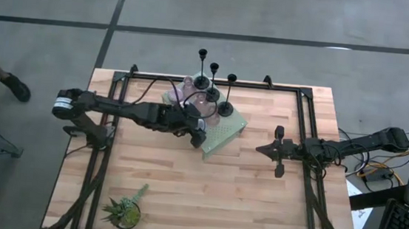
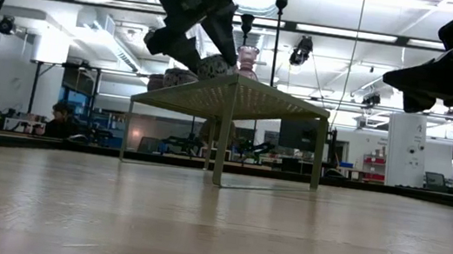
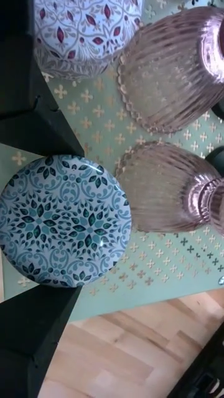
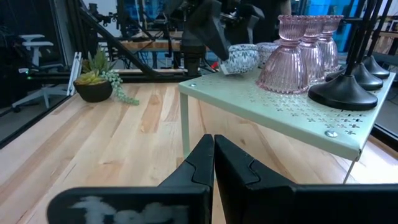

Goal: Pick & Place candle stick holders
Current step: Put the blue scented candle on the shelf aligned with the pink glass candle holder

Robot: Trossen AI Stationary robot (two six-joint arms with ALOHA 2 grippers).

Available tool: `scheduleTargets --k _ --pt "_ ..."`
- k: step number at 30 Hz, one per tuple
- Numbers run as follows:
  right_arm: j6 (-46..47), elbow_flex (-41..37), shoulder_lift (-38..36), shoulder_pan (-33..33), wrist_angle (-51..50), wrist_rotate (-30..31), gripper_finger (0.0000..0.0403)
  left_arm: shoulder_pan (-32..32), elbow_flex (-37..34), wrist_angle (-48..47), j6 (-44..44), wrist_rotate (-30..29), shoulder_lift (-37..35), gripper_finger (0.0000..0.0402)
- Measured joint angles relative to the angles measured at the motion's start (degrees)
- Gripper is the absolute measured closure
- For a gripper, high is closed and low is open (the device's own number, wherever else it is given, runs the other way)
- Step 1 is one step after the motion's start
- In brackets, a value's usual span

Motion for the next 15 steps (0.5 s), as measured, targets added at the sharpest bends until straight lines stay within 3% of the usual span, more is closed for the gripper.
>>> scheduleTargets --k 10,15 --pt "-0.1 0.0 0.0 0.0 0.0 0.0 0.0394 0.0 0.0 0.0 0.4 0.0 0.0 0.0086" --pt "-0.1 0.0 0.0 0.0 0.0 0.0 0.0394 0.0 0.0 0.5 1.4 0.0 0.0 0.0063"
